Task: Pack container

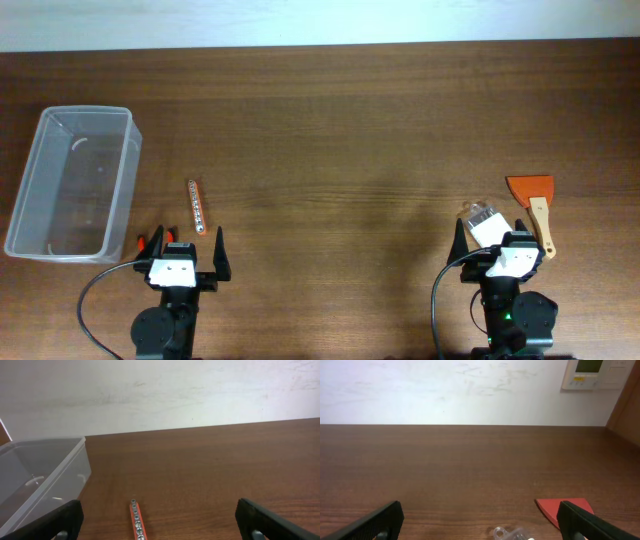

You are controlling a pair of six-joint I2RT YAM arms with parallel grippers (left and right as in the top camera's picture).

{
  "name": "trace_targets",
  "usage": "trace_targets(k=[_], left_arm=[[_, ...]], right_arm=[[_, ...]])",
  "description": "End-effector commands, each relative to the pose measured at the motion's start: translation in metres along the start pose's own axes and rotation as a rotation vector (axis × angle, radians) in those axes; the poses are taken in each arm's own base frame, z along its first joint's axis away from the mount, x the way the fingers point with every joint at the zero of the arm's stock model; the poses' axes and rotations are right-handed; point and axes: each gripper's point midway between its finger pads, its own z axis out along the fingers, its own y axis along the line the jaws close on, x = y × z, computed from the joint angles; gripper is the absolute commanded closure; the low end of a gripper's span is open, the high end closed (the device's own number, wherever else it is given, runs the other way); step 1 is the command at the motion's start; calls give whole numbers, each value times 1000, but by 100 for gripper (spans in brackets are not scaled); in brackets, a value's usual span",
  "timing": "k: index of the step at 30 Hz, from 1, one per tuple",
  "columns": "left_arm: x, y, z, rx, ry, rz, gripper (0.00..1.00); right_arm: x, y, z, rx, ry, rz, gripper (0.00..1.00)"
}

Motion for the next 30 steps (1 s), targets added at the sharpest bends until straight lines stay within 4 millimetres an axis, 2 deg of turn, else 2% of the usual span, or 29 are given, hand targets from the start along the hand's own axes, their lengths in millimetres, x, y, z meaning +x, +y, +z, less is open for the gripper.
trace_targets(k=[1, 5, 8, 11, 15, 17, 19, 24, 30], left_arm=[[0, -3, 0, 19, -2, -10, 1], [0, -1, 0, 5, -1, -1, 1], [-7, 4, -1, -22, -32, -3, 1], [-21, 9, -2, -41, -81, -143, 1], [-20, 17, -9, -93, 22, -227, 1], [-26, 28, -16, -160, 88, -221, 1], [-48, 42, -23, -243, 151, -209, 1], [-82, 52, -18, -288, 302, -190, 1], [-83, 66, -17, -355, 657, -169, 1]], right_arm=[[4, 0, 1, -4, 3, 22, 1], [4, 3, 1, -17, 3, 72, 1], [1, 16, 0, -95, -2, 72, 1], [-2, 25, -1, -149, -3, 73, 1], [-27, 26, -5, -162, -16, 120, 1], [-42, 32, -6, -197, 0, 124, 1], [-55, 36, -1, -224, 86, 132, 1], [-68, 36, 19, -216, 310, 151, 1], [-79, 35, 49, -196, 579, 157, 2]])
